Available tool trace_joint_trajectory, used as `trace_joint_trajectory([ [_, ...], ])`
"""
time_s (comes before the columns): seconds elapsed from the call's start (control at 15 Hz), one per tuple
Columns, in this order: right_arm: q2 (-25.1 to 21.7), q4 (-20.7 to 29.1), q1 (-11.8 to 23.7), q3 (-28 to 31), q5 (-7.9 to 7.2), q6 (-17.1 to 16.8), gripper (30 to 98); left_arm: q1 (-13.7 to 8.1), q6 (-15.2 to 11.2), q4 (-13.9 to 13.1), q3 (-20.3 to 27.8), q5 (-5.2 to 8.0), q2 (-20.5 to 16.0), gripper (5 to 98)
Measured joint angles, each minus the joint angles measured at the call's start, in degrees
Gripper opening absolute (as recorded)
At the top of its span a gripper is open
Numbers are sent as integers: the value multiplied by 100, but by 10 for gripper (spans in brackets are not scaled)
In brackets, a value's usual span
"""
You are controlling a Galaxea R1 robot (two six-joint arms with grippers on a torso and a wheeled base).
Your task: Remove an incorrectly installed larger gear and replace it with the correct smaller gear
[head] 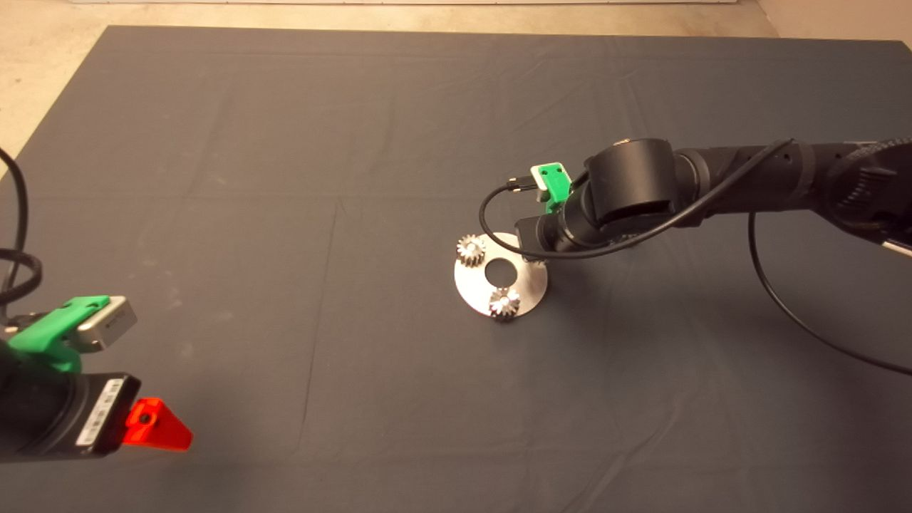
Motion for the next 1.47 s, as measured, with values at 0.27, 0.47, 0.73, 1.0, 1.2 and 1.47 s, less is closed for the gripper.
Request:
trace_joint_trajectory([
  [0.27,-1,0,-1,0,0,0,394,0,2,0,0,0,0,982],
  [0.47,0,0,-1,0,0,0,393,0,1,0,0,1,0,982],
  [0.73,0,0,2,0,0,0,393,-1,1,0,0,0,0,982],
  [1.0,0,0,-1,0,0,0,393,0,0,0,0,0,0,982],
  [1.2,0,0,-1,0,0,0,393,0,2,0,0,0,0,982],
  [1.47,0,0,0,1,0,0,393,0,2,0,0,0,0,982],
])
